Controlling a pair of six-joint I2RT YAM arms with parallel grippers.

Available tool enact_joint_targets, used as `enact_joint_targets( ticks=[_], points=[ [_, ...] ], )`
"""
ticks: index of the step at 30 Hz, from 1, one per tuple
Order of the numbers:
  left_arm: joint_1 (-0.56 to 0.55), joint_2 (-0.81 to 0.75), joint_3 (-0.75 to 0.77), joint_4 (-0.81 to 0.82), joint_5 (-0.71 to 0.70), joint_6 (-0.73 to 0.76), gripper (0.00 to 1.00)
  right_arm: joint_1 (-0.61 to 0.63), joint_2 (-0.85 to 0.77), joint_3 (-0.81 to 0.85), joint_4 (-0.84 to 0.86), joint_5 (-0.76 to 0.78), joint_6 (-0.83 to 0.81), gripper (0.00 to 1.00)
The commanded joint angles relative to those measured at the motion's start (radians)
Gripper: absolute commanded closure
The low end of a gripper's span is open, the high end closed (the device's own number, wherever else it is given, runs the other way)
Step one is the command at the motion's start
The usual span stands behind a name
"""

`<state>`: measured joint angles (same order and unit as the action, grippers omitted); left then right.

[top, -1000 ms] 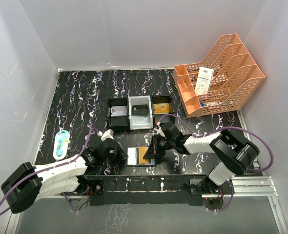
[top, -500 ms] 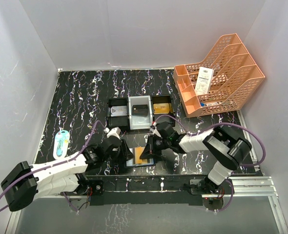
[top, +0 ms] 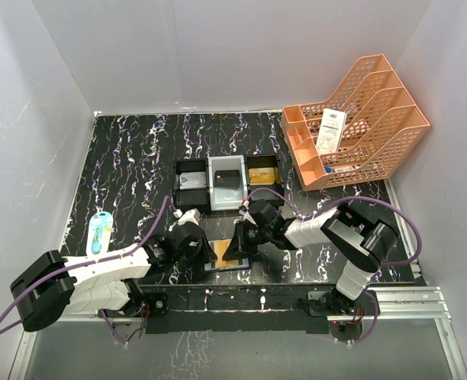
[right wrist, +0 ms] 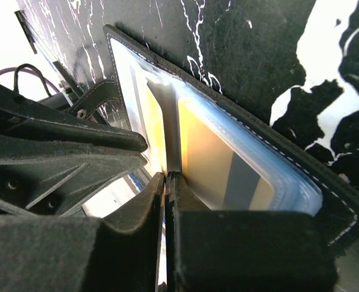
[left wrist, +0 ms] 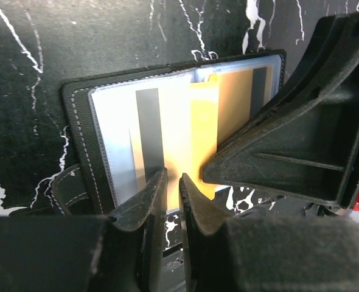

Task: Take the credit cards out of the card holder

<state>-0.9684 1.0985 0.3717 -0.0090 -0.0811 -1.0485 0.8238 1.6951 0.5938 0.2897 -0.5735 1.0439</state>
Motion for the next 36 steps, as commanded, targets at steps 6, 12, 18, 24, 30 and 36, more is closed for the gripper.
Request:
enact_joint_targets(
  ticks=[6,12,18,24,30,36],
  points=[
    [-0.005,0.005,-0.04,-0.095,-0.104,-0.079,0.89,0.003,-0.059,0.018,-0.058,0.063,-0.041,1.0],
    [-0.006,0.02,-0.044,-0.135,-0.126,-0.099,0.9,-0.005,-0.106,0.004,-0.109,0.081,-0.065,1.0],
    [-0.006,0.045,-0.034,-0.166,-0.137,-0.103,0.92,-0.03,-0.138,-0.013,-0.149,0.074,-0.098,1.0],
    [-0.006,0.054,-0.028,-0.164,-0.141,-0.102,0.91,-0.057,-0.17,-0.022,-0.183,0.075,-0.135,1.0],
    [-0.021,0.04,0.017,-0.102,-0.137,-0.053,0.78,-0.058,-0.163,-0.026,-0.147,0.054,-0.133,1.0],
    [-0.043,0.056,0.068,0.013,-0.117,0.003,0.64,-0.057,-0.143,-0.032,-0.105,0.044,-0.111,0.99]
  ],
)
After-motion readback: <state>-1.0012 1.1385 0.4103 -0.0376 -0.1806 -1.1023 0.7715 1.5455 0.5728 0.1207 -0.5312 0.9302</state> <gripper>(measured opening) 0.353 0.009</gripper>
